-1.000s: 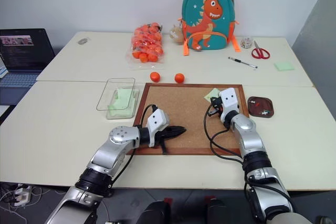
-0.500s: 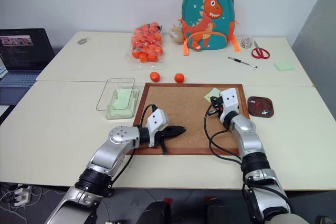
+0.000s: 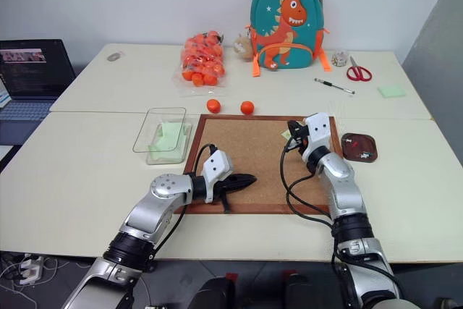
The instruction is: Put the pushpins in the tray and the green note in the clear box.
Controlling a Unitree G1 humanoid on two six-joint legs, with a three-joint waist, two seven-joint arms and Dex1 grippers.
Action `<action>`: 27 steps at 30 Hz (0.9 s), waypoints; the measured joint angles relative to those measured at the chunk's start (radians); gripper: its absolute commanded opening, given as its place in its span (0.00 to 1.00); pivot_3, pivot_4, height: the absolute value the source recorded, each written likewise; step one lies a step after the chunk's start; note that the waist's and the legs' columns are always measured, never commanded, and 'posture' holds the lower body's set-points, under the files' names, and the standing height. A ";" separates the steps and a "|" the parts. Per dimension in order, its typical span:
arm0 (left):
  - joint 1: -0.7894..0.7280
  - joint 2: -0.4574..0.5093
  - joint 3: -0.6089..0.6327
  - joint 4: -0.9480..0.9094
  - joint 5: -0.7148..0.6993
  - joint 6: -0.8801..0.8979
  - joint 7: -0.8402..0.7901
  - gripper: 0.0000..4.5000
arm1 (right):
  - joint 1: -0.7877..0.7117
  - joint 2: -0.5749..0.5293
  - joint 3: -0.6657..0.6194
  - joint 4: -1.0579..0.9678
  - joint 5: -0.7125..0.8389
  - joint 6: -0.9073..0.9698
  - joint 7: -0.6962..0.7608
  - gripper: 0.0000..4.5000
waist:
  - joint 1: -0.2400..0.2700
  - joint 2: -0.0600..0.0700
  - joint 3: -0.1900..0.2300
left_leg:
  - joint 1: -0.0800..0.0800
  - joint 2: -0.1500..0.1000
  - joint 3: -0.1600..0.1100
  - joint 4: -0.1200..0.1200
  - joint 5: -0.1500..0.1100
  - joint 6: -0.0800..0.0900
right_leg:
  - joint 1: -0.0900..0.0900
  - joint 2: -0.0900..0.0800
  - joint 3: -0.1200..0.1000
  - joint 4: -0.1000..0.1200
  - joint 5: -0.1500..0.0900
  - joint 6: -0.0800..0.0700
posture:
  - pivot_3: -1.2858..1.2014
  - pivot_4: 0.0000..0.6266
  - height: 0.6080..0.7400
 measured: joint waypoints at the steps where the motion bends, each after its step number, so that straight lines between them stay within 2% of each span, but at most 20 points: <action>1: 0.000 0.000 0.000 -0.001 0.000 0.000 0.000 0.00 | 0.011 -0.017 -0.014 -0.023 0.000 0.010 -0.006 0.00 | 0.000 0.000 0.000 | 0.000 0.000 0.000 0.000 0.000 0.000 | 0.000 0.000 0.000 -0.001 0.000 0.000 | 0.52 0.24 1.00; 9: 0.006 0.003 0.002 -0.003 0.000 0.000 0.002 0.00 | 0.163 -0.157 -0.126 -0.154 -0.011 0.126 -0.064 0.00 | -0.001 0.002 -0.001 | 0.001 -0.001 0.001 -0.001 0.000 0.000 | 0.001 0.000 0.001 -0.001 0.000 0.000 | 0.52 0.24 1.00; 16: 0.005 0.003 0.002 0.001 0.000 -0.001 0.001 0.00 | 0.176 -0.233 -0.174 -0.120 -0.040 0.202 -0.121 0.00 | -0.001 0.003 -0.002 | 0.001 -0.001 0.002 0.000 0.000 0.000 | 0.001 0.000 0.001 -0.002 0.000 0.000 | 0.52 0.24 1.00; 18: 0.004 0.002 0.002 0.001 0.000 -0.001 0.000 0.00 | 0.169 -0.234 -0.173 -0.086 -0.046 0.217 -0.125 0.10 | -0.001 0.003 -0.002 | 0.001 -0.001 0.002 0.000 0.000 0.000 | 0.001 0.000 0.002 -0.002 0.000 0.000 | 0.52 0.24 1.00; 20: 0.004 0.001 0.001 0.001 0.000 -0.001 0.000 0.00 | 0.160 -0.234 -0.173 -0.049 -0.048 0.226 -0.128 0.15 | -0.001 0.003 -0.002 | 0.001 -0.001 0.002 0.000 0.000 0.000 | 0.001 0.000 0.002 -0.002 0.000 0.000 | 0.52 0.24 1.00; 27: 0.003 0.000 0.000 0.002 0.000 -0.002 0.000 0.00 | 0.124 -0.234 -0.177 -0.020 -0.034 0.237 -0.128 0.52 | -0.001 0.003 -0.002 | 0.000 -0.001 0.002 0.000 0.000 0.000 | 0.001 0.000 0.002 -0.002 0.000 0.000 | 0.52 0.24 1.00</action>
